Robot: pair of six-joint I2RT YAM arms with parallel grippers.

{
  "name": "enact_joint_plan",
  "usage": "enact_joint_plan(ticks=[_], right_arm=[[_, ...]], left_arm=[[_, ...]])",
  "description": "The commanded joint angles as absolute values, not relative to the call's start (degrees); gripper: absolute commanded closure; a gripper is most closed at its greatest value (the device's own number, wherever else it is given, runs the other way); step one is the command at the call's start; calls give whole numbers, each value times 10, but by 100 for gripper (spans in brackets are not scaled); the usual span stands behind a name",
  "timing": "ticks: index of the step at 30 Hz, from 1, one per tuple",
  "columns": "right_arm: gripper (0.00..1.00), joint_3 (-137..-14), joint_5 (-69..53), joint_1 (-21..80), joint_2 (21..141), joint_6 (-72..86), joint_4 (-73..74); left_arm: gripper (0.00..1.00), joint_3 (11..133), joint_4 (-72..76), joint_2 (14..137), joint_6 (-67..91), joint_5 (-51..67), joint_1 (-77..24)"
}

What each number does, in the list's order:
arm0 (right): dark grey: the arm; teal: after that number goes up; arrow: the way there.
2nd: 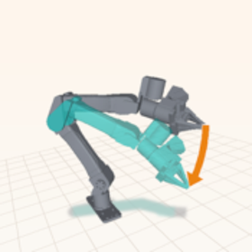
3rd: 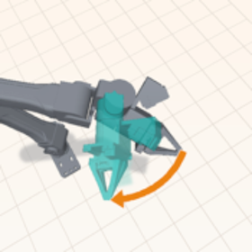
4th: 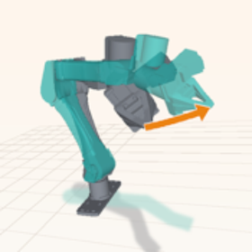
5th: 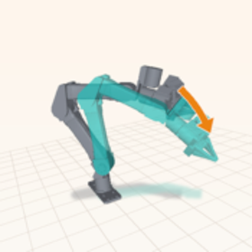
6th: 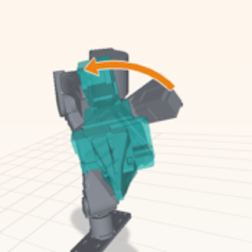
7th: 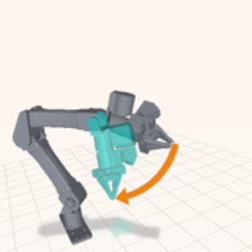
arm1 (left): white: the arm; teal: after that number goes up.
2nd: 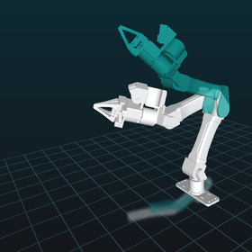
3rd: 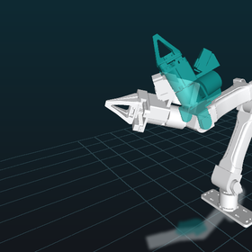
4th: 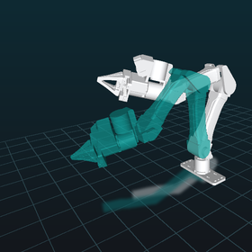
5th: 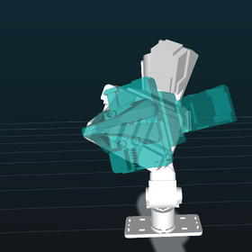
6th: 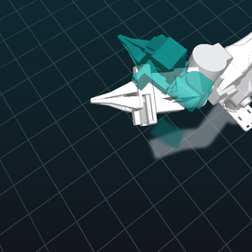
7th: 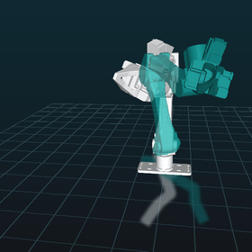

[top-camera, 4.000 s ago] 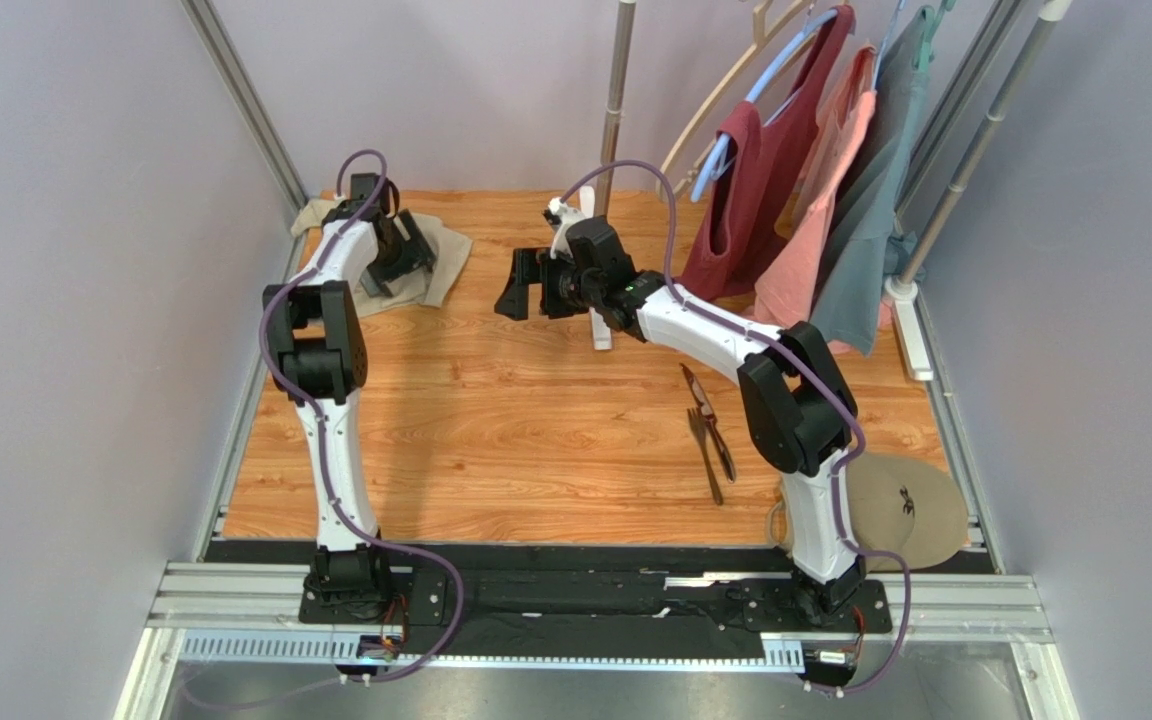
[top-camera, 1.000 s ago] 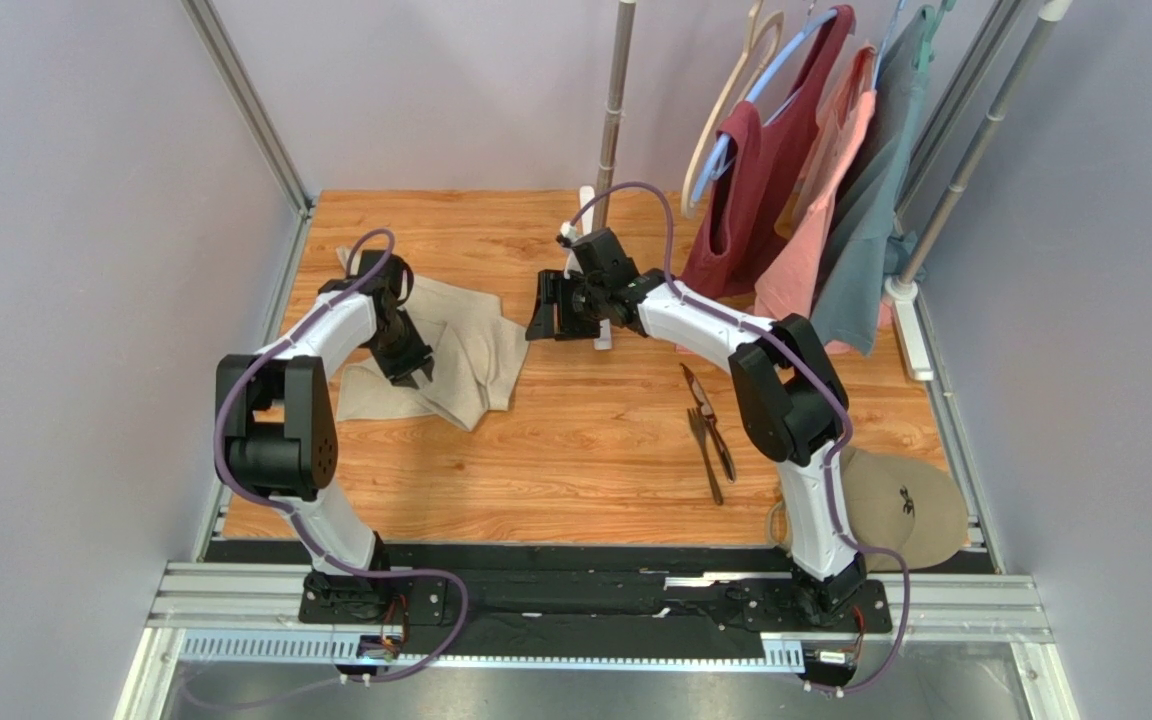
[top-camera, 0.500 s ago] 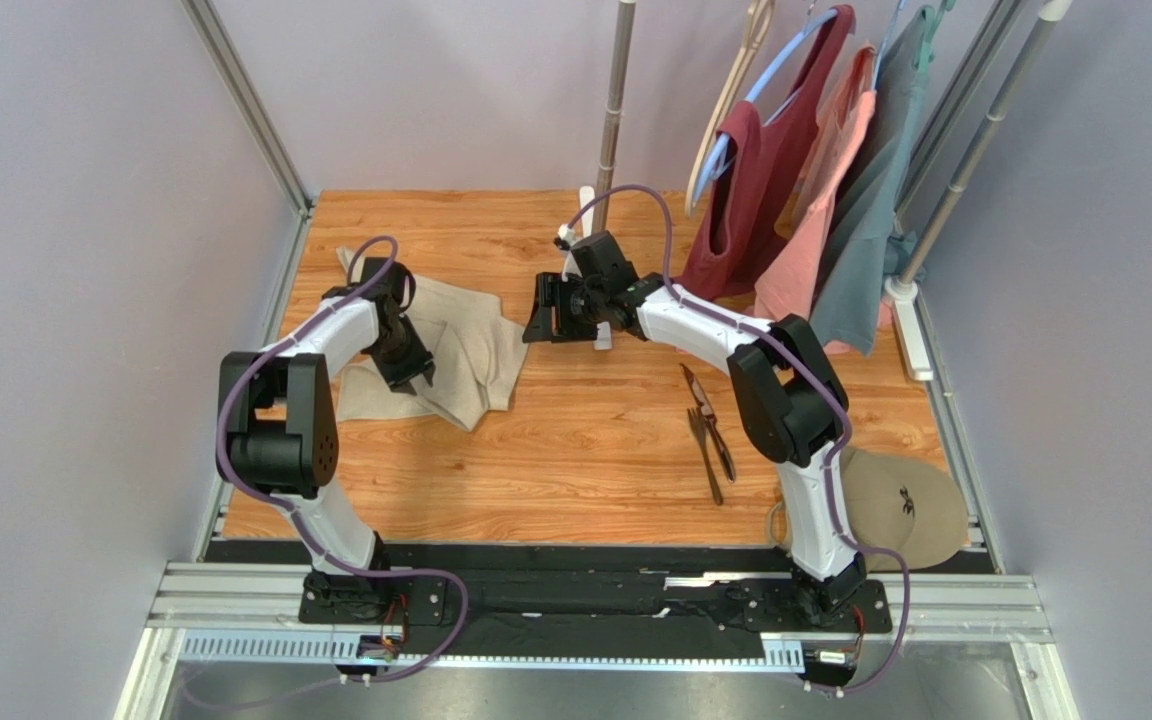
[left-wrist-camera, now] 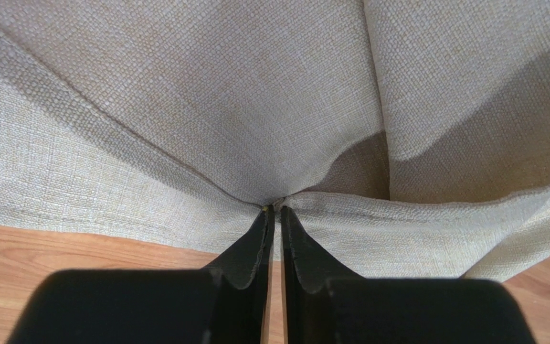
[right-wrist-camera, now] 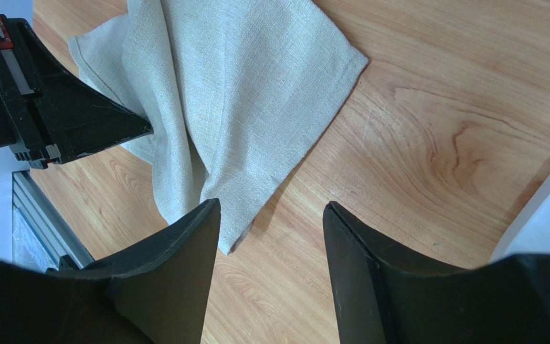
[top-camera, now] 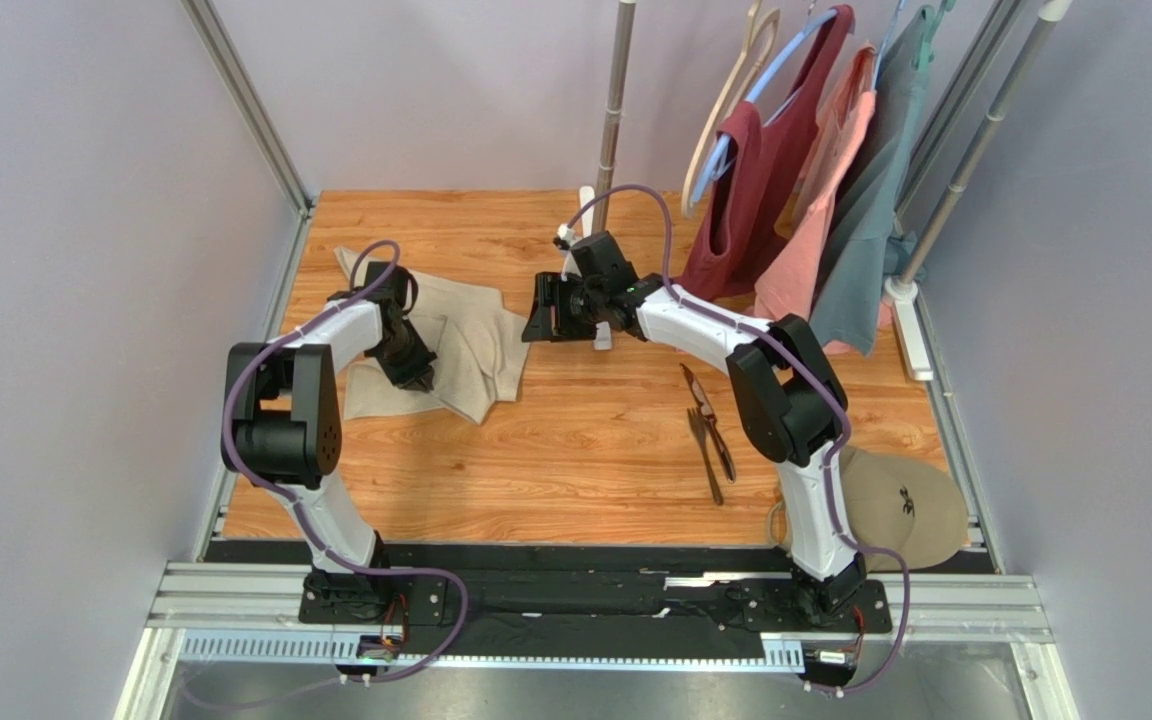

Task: Fold the napkin into a case and place the utensils inside
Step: Pick up the crumpled napkin from the corner of the board.

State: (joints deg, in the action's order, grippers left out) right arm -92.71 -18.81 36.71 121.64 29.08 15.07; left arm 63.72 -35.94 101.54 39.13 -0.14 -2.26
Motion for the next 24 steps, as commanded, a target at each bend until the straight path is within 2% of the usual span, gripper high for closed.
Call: enact_joint_plan(ticks=[1,3,4,13,17,24], right_arm=[[41,-968,-178,369,1241,281,134],[39,-1004,-157,368,1258,273,147],[39,-1015,-148,369,1277,271,155],[39,-1192,-7,391,1386,227,284],[40,-1218,71,411,1408,191,291],[47,-1250,112,434,1438,143,320]], left_arm=[[91,624,-344,972,387,-20,-23],[99,621,-348,960,385,-30,-23],[100,618,-348,949,383,-29,-23],[100,591,-355,875,376,-19,-36],[100,585,-365,847,385,-21,-43],[100,582,-379,807,391,-25,-46]])
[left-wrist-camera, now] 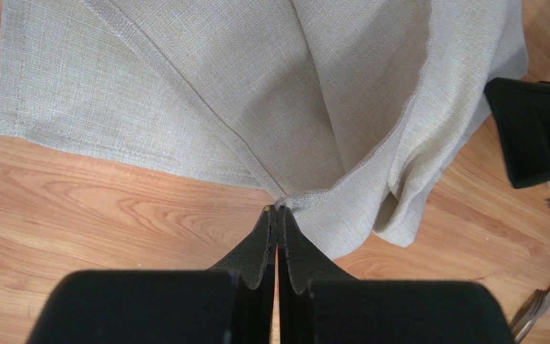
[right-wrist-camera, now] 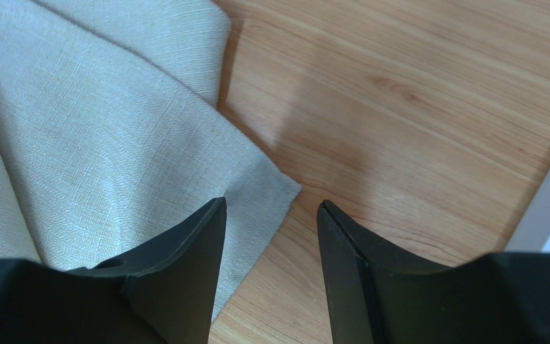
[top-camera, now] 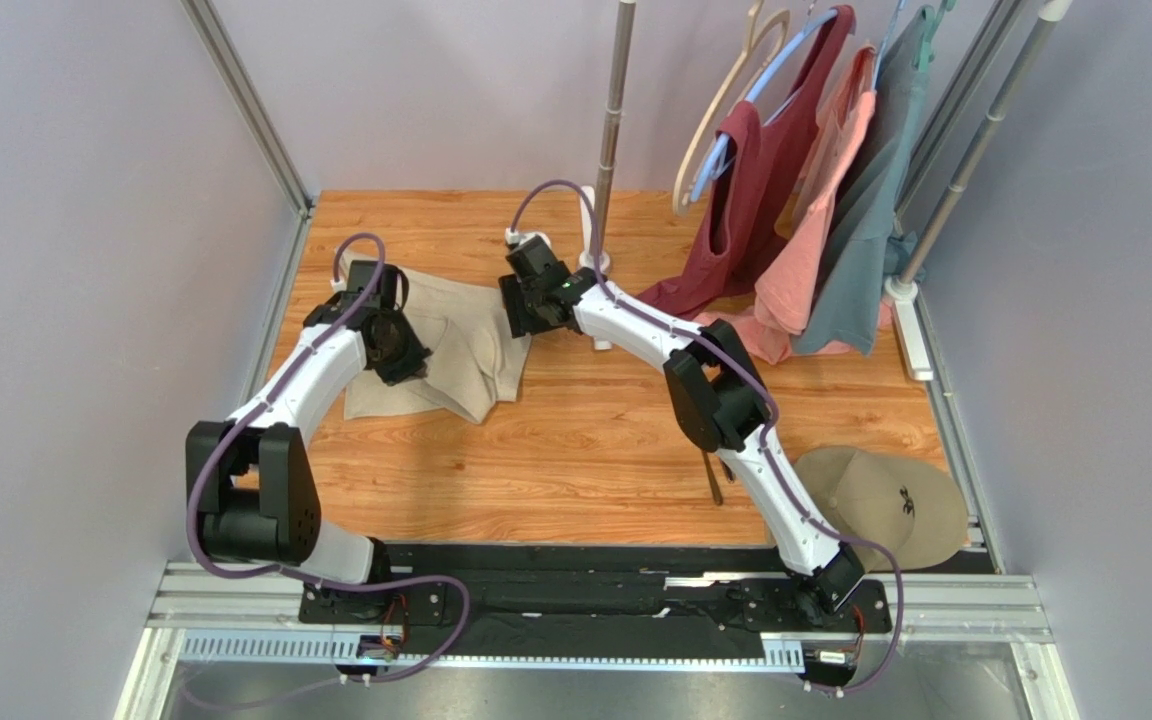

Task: Fold the napkin into a case and place the utensils inside
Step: Pick up the crumpled napkin from the corner of the board.

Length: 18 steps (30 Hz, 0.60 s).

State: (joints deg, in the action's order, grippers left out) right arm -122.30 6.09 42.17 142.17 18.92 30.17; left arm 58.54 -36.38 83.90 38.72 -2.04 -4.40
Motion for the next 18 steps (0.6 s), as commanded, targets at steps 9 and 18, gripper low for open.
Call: enact_joint_plan(ticks=[9,18], right_arm=[[59,-1301,127,444,1488,132,357],[100,-1337,112,446,1521,139,381]], left_arm=[[100,578,-376,754,379,-12,-45],[100,577,-370,703,380,-4,-46]])
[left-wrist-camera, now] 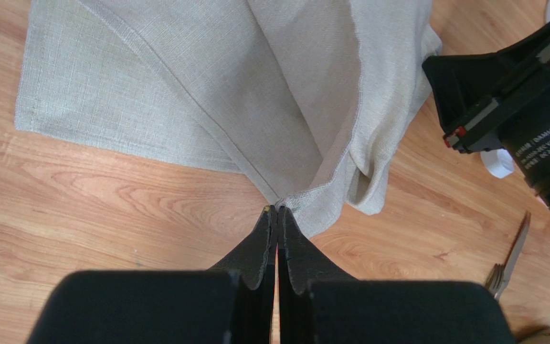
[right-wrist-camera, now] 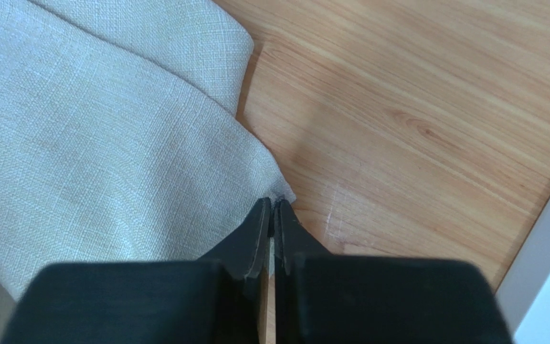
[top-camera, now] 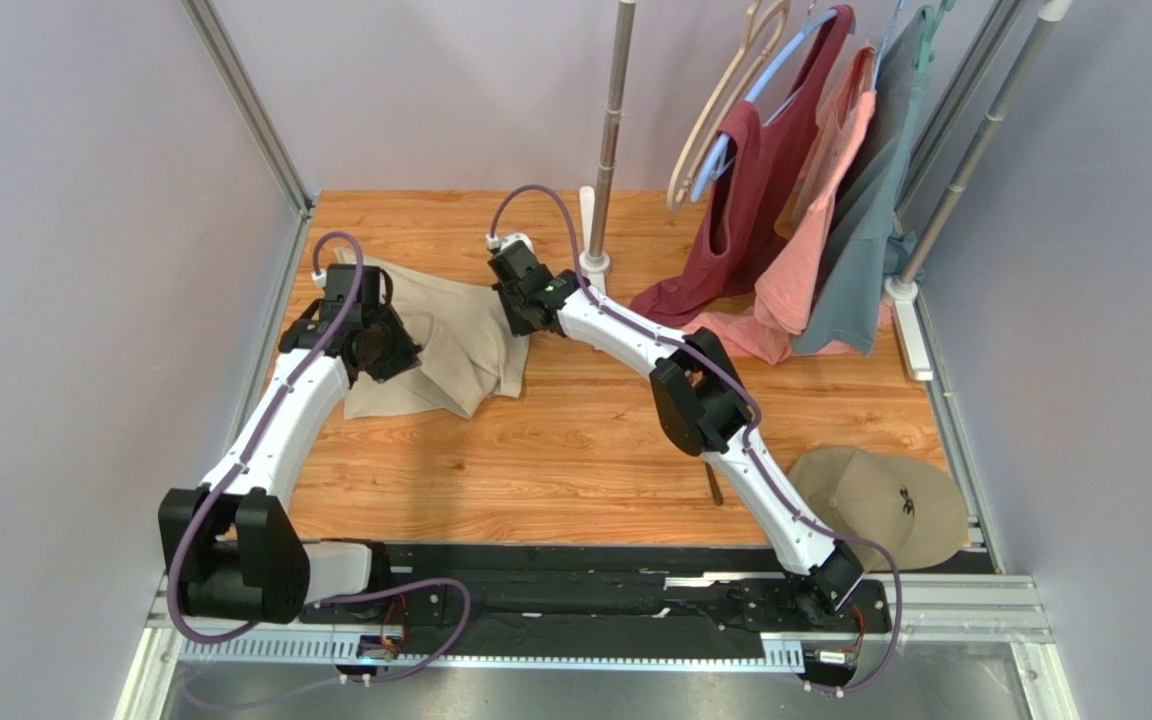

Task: Fold the napkin into a case and place the utensils inside
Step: Pick up the crumpled napkin from the corner of the board, then move the crumpled napkin to the center of the board.

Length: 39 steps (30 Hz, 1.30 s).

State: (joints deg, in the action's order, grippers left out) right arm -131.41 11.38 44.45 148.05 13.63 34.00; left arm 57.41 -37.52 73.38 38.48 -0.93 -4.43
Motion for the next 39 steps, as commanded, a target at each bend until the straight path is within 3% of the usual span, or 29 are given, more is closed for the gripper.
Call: enact_joint_plan(ticks=[1,5,13,29,35,39], right_arm=[[100,-1352,112,446,1523,139,385],[100,-1361,136,446,1487,117,368],[100,-1329,179,445,1275,35,287],[100,-1081,166,457,864,13,210],[100,-1055,253,446,842,-25,186],[100,-1096,195,439,921,-26,207]], left_arm=[[100,578,-370,699,380,-4,-46],[100,607,-385,669,366,-19,-46],[100,732,-396,529,261,-112,-45],[100,962,-388,369,68,-295,-46],[100,954,-405,341,56,-426,-45],[100,902,-411,326,79,-411,-46]])
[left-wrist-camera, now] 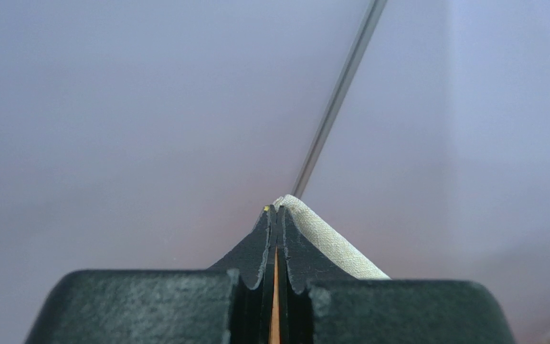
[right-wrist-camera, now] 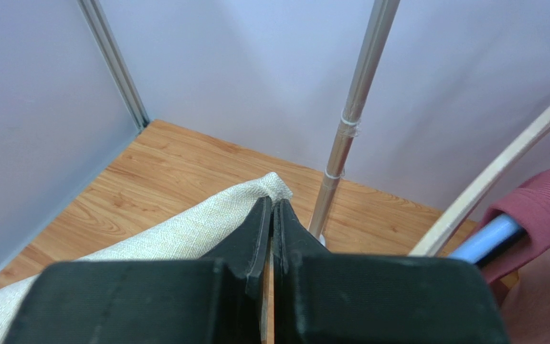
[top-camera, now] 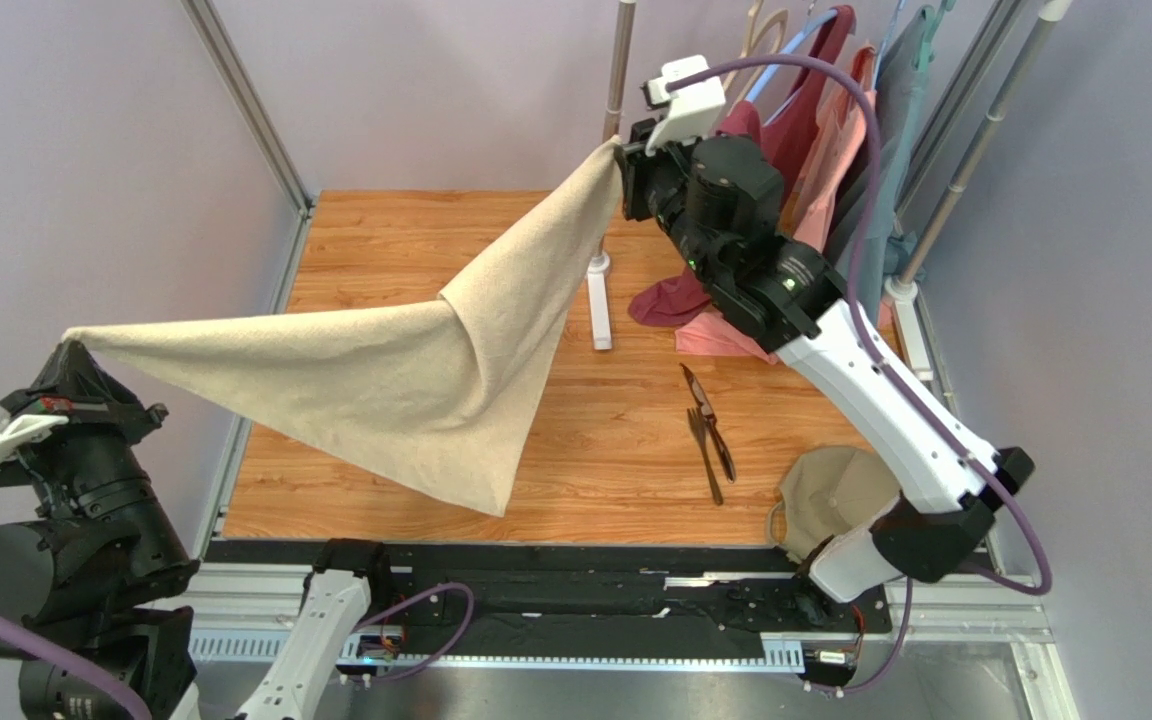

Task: Fold the napkin into a case and place the utensils inside
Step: Move the crumpled napkin to the center of the board.

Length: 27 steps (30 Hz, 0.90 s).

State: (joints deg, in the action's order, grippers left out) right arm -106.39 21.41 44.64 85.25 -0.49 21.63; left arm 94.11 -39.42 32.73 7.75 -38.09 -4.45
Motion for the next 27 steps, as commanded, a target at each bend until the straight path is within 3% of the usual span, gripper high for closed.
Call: enact_joint_plan(ticks=[1,5,9,10,11,12,13,15,16,19,27], right_arm=[[100,-1103,180,440,938,-25,207],[100,-1144,142,436,1050,-33,186],[100,-1303,118,425,1246,-40,226],[95,-1430,128,426,1298,-46,253],[80,-1495,138,426,1382,-44,327],[52,-1566,162,426,1419,-38,369],[49,-1618,168,427,1435,-20,404],[35,-1537,174,428,1383,-4,424],[34,-1384,171,428,1347,18,405],[33,-1162,169,432,1200,90,341],[38,-988,164,461,1117,245,438]], left_arm=[[100,887,-434,328,120,-369,-45],[100,734,-460,352,259,-233,-45],[100,586,-417,396,377,-153,-45],[100,561,-402,413,397,-135,-45],[100,535,-396,423,401,-134,-45],[100,527,-391,431,403,-132,-45],[100,518,-385,446,408,-125,-45],[100,504,-382,458,410,-122,-45],[100,499,-381,466,419,-127,-46],[100,491,-364,471,412,-123,-46],[100,501,-357,459,395,-113,-46]])
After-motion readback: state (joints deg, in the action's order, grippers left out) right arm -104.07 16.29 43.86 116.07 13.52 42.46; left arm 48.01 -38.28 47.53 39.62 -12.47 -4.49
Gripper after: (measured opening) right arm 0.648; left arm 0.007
